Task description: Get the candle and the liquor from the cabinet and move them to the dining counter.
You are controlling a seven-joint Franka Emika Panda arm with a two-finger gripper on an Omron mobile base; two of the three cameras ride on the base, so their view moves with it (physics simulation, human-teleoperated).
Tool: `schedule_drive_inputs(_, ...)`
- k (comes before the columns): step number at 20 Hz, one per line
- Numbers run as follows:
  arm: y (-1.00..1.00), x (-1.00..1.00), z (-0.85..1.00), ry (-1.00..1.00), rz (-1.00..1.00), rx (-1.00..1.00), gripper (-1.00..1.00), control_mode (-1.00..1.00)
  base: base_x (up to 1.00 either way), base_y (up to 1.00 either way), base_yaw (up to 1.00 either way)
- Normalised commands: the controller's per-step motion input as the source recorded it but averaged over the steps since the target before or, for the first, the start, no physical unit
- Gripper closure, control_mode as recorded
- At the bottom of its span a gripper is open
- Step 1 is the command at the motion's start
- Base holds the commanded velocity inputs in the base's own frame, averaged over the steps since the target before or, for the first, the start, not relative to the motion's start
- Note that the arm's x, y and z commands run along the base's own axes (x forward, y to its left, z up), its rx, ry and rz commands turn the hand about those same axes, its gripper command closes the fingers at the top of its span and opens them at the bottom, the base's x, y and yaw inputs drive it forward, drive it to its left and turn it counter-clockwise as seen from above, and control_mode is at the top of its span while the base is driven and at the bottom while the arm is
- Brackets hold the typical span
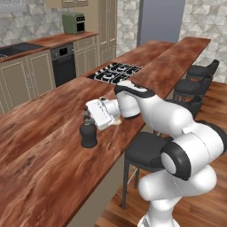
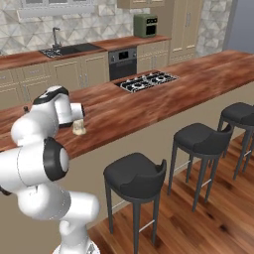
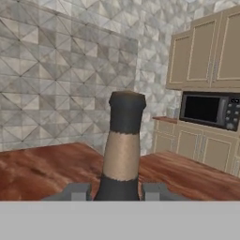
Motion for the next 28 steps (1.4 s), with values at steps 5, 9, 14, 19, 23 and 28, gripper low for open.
schedule_drive_inputs(5, 0.0, -0.02, -0.33, -0.03, 0.02, 0.0, -1.0, -1.0, 0.0, 0.0, 0.0)
schedule_drive_inputs(9, 0.0, -0.07, 0.01, -0.1, 0.02, 0.0, -1.0, -1.0, 0.0, 0.0, 0.0)
schedule_drive_inputs(14, -0.03, 0.0, 0.12, -0.08, 0.03, 0.0, -1.0, -1.0, 0.0, 0.0, 0.0)
schedule_drive_inputs(19, -0.18, 0.0, 0.23, -0.06, 0.04, 0.0, -1.0, -1.0, 0.0, 0.0, 0.0)
schedule_drive_inputs(23, -0.37, -0.06, 0.45, -0.09, 0.02, 0.0, -1.0, -1.0, 0.0, 0.0, 0.0)
schedule_drive_inputs(28, -0.46, -0.25, 0.58, -0.08, 0.01, 0.0, -1.0, -1.0, 0.0, 0.0, 0.0)
